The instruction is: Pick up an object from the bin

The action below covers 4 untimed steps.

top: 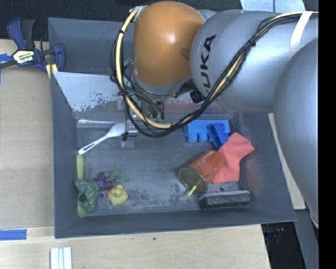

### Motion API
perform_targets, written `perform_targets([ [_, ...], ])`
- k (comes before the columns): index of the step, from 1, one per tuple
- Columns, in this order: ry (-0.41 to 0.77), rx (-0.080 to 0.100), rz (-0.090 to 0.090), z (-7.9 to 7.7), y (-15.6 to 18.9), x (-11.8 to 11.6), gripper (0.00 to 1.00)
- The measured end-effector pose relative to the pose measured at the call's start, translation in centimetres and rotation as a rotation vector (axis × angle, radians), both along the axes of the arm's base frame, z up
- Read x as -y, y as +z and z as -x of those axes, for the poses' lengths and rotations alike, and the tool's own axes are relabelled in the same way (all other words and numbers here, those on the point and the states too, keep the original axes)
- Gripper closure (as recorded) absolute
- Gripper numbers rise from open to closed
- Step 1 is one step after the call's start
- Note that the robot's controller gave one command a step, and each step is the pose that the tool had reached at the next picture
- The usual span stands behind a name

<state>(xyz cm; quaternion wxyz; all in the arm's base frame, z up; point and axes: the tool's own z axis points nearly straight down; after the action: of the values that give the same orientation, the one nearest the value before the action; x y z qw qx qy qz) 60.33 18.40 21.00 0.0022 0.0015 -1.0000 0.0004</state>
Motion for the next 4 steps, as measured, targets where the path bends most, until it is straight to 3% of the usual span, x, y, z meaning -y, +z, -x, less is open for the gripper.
perform_targets([
  [1, -0.003, 0.008, -0.002, -0.1, 0.5, 0.1, 0.00],
  [2, 0.201, 0.007, -0.002, -2.4, -6.5, -1.7, 0.00],
  [3, 0.207, 0.005, -0.002, -2.9, -9.5, -1.9, 0.00],
  [4, 0.501, 0.008, -0.003, -2.6, -7.5, -1.9, 0.00],
])
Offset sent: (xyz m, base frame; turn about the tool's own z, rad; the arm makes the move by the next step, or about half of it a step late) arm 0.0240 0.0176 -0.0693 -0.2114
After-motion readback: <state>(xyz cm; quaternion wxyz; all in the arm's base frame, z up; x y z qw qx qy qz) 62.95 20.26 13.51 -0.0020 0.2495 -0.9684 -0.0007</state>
